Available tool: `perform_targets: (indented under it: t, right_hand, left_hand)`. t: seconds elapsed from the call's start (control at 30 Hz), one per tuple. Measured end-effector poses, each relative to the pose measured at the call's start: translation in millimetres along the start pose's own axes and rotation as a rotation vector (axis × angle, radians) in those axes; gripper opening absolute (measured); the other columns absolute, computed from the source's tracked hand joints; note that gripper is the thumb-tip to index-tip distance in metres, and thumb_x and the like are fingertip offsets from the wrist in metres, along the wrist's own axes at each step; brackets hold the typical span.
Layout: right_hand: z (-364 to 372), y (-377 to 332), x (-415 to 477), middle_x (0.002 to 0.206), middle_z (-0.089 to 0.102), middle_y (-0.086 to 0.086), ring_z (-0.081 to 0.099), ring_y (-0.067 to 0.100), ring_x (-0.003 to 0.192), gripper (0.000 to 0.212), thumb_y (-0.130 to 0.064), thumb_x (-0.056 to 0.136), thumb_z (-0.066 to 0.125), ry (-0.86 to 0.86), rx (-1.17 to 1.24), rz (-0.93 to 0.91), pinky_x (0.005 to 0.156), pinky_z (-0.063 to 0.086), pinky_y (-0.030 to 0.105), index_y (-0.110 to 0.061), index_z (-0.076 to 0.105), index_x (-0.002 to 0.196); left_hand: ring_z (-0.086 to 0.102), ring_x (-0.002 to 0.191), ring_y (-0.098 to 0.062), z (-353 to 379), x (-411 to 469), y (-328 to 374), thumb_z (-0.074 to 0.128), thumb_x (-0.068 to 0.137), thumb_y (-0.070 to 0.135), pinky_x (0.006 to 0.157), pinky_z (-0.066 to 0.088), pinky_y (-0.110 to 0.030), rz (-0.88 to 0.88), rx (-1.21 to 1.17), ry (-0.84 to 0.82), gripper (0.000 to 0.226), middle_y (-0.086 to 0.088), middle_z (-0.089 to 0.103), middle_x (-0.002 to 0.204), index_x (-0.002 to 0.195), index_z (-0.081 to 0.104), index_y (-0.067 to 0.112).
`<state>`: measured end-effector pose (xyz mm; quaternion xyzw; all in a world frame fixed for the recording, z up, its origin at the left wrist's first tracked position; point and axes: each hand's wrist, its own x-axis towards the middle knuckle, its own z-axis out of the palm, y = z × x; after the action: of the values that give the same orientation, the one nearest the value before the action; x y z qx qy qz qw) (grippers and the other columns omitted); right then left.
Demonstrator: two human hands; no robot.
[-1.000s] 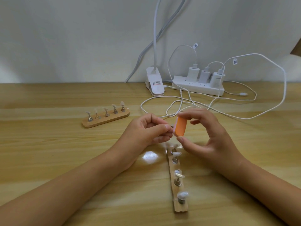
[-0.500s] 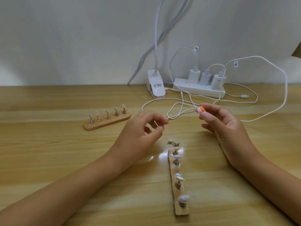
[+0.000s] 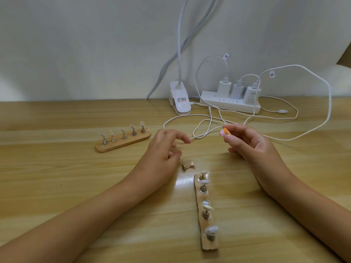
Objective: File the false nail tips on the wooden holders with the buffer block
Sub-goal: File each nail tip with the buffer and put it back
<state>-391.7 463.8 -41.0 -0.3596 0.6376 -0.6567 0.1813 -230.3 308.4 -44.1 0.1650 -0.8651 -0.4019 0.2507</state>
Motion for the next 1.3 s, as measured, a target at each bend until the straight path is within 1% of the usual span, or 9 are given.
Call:
perform_targets:
  t: [0.1,0.23,0.4,0.53,0.67,0.8,0.9,1.03,1.3]
  right_hand:
    - [-0.1,0.3,-0.3,0.096,0.075,-0.015,0.066,-0.004,0.093,0.03,-0.021,0.086,0.069,-0.008,-0.014,-0.003,0.08,0.051,0.012,-0.014,0.068,0.115]
    - [-0.4,-0.3,-0.5,0.098,0.074,-0.015,0.066,-0.002,0.096,0.036,-0.03,0.081,0.07,-0.014,-0.034,-0.015,0.084,0.052,0.014,-0.018,0.069,0.114]
    - [-0.5,-0.8,-1.2,0.098,0.074,-0.016,0.066,-0.003,0.095,0.036,-0.032,0.079,0.07,-0.018,-0.028,-0.024,0.079,0.051,0.012,-0.019,0.069,0.113]
    - [1.0,-3.3,-2.3,0.099,0.074,-0.016,0.066,0.0,0.096,0.038,-0.035,0.077,0.07,-0.023,-0.045,-0.029,0.081,0.052,0.018,-0.021,0.069,0.112]
    - [2.6,-6.0,-5.9,0.106,0.073,-0.008,0.066,0.008,0.101,0.04,-0.035,0.077,0.076,-0.03,-0.07,-0.088,0.082,0.052,0.02,-0.023,0.068,0.114]
    - [4.7,-8.2,-12.9,0.113,0.068,-0.01,0.062,0.01,0.108,0.045,-0.037,0.077,0.076,-0.071,-0.151,-0.223,0.084,0.051,0.018,-0.025,0.063,0.118]
    - [6.9,-9.5,-17.0,0.123,0.062,-0.003,0.059,0.019,0.114,0.047,-0.035,0.08,0.068,-0.13,-0.252,-0.359,0.088,0.05,0.024,-0.022,0.058,0.124]
    - [10.0,-10.2,-19.4,0.128,0.059,0.001,0.057,0.02,0.117,0.052,-0.026,0.083,0.066,-0.181,-0.344,-0.51,0.089,0.05,0.026,-0.017,0.052,0.133]
    - [11.0,-8.8,-18.2,0.123,0.061,0.003,0.056,0.021,0.117,0.05,-0.011,0.08,0.072,-0.19,-0.402,-0.53,0.088,0.049,0.025,-0.014,0.057,0.128]
  left_hand:
    - [0.045,0.097,0.006,-0.4,0.5,-1.4,0.06,0.091,0.013,0.085,0.042,-0.017,-0.065,-0.035,0.014,0.025,0.018,0.043,0.108,0.099,0.056,0.036]
    - [0.047,0.094,-0.001,0.4,-1.3,-0.4,0.074,0.079,0.032,0.081,0.042,-0.017,-0.089,0.029,-0.017,0.019,0.019,0.043,0.101,0.09,0.059,0.035]
    - [0.046,0.109,-0.007,2.0,-5.3,0.6,0.07,0.075,0.024,0.089,0.041,-0.016,-0.001,0.194,-0.075,0.013,0.016,0.049,0.105,0.086,0.066,0.029]
    - [0.048,0.096,-0.003,1.3,-6.2,2.5,0.067,0.084,0.016,0.081,0.037,-0.01,0.052,0.219,-0.062,0.017,0.012,0.054,0.099,0.083,0.064,0.032]
    - [0.054,0.073,0.0,-1.1,-5.4,9.8,0.068,0.088,0.015,0.069,0.042,-0.01,0.002,-0.114,0.033,0.016,0.011,0.062,0.086,0.085,0.068,0.031]
    - [0.067,0.091,-0.004,1.7,-8.4,17.8,0.064,0.089,0.016,0.079,0.049,-0.012,-0.089,-0.503,0.035,0.013,0.004,0.075,0.095,0.099,0.071,0.02]
    - [0.068,0.089,-0.008,4.4,-9.2,19.0,0.062,0.09,0.011,0.079,0.051,-0.015,-0.114,-0.563,-0.017,0.016,-0.003,0.075,0.092,0.101,0.072,0.015]
    - [0.066,0.079,-0.002,3.4,-6.7,17.1,0.058,0.092,0.007,0.071,0.049,-0.012,-0.128,-0.602,-0.095,0.018,0.004,0.074,0.083,0.103,0.072,0.007]
    - [0.065,0.075,-0.001,1.8,-6.8,16.6,0.059,0.092,0.008,0.071,0.049,-0.013,-0.134,-0.603,-0.136,0.016,0.007,0.073,0.08,0.099,0.073,0.011]
